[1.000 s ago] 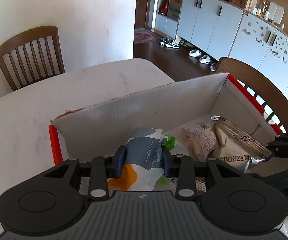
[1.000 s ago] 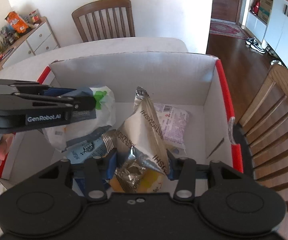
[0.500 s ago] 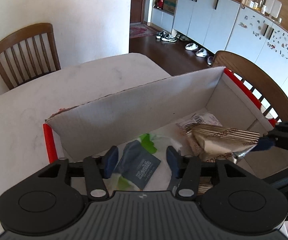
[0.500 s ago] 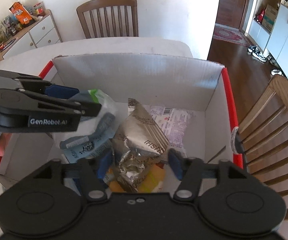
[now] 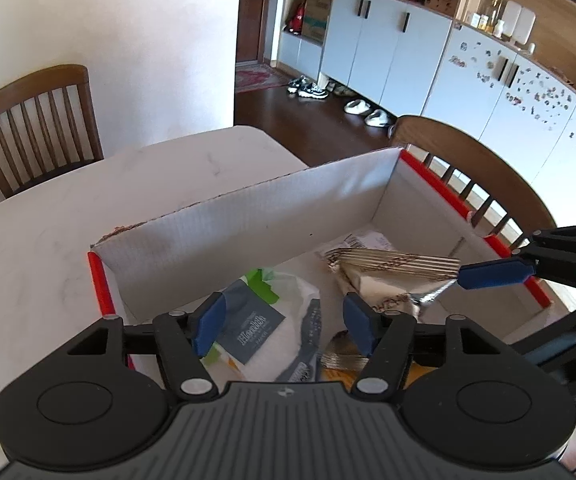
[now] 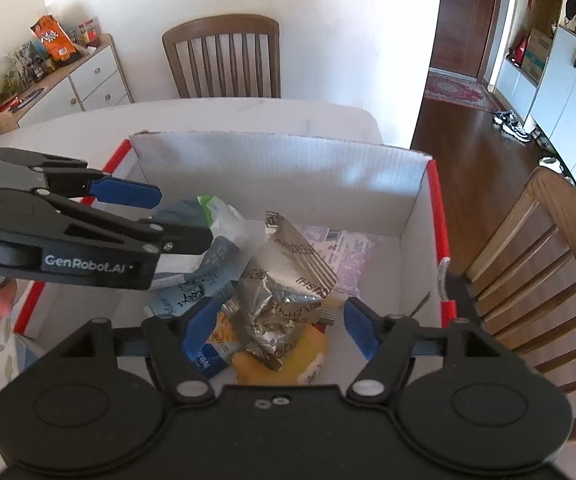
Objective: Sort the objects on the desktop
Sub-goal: 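Lower both grippers into the box and open them, releasing both items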
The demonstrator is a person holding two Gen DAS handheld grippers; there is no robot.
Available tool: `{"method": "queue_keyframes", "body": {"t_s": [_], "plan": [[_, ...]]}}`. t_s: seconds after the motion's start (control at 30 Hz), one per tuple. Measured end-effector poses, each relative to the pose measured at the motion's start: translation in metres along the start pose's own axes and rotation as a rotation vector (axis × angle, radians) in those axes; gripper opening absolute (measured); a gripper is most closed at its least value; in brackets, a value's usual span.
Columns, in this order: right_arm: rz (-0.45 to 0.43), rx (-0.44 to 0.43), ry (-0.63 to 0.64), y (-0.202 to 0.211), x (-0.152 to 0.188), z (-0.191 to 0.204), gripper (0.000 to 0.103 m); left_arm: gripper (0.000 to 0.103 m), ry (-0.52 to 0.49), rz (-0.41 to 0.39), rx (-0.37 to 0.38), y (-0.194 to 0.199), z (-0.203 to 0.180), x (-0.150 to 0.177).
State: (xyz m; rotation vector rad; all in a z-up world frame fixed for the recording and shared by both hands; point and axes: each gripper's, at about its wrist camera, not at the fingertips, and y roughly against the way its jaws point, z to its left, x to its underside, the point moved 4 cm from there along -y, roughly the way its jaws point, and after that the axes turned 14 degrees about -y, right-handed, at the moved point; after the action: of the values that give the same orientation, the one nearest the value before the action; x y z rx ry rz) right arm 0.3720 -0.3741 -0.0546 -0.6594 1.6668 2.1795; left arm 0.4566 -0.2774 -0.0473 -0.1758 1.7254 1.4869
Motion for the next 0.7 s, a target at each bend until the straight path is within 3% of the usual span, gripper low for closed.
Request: {"method": "queue_keyframes", "body": {"t_s": [0.7], "plan": [[-0.110, -0.043, -0.072, 0.054, 0.012, 0.023, 0.073, 0.067, -0.010, -0.146, 0.056, 0.097, -0.012, 0.030]]}}
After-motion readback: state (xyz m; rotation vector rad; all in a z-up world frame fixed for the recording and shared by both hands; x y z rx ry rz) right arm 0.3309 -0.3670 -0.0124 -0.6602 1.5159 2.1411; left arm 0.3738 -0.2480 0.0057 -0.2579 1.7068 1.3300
